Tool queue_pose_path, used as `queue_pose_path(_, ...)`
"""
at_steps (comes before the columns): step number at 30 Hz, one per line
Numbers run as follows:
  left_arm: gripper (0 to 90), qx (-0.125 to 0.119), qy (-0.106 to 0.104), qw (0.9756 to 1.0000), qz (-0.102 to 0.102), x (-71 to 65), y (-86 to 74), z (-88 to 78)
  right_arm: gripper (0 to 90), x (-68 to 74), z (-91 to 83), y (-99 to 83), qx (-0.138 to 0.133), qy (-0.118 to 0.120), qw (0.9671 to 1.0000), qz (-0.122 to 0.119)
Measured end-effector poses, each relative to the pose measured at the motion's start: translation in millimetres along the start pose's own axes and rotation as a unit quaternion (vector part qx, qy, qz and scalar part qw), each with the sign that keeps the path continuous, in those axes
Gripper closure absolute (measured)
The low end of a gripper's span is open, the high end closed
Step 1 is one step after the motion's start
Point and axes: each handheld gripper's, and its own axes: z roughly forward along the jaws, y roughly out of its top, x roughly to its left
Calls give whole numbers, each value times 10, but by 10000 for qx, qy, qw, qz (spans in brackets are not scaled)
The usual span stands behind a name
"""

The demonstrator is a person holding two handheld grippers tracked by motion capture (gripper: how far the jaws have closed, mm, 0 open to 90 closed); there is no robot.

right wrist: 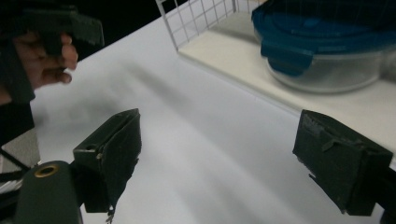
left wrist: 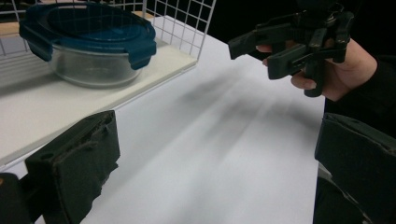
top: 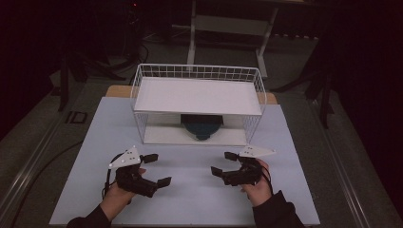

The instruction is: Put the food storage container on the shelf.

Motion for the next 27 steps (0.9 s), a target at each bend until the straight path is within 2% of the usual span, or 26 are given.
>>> queue_pose_path(9, 2, 115, -87, 9999, 6, -15, -132, -44, 148, 53, -260, -194, -73, -103, 9999, -62)
queue_pose_path(13, 2, 164, -44, 9998, 39, -25, -170, -47, 150, 42, -370, -280, -107, -159, 9998, -20)
queue_pose_path(15, 2, 171, -42, 9998, 40, -25, -177, -47, 150, 34, -385, -304, -104, -155, 9998, -41)
queue_pose_path(20, 2, 219, -20, 9997, 117, -22, -220, -51, 150, -28, -446, -426, -32, -317, 9995, -56)
queue_pose_path(25, 2, 224, 38, 9996, 139, -9, -253, -59, 153, -71, -479, -503, 21, -413, 9987, -292)
queue_pose_path(27, 2, 258, 82, 9995, 173, -17, -258, -60, 155, -113, -487, -532, 32, -394, 9989, -266)
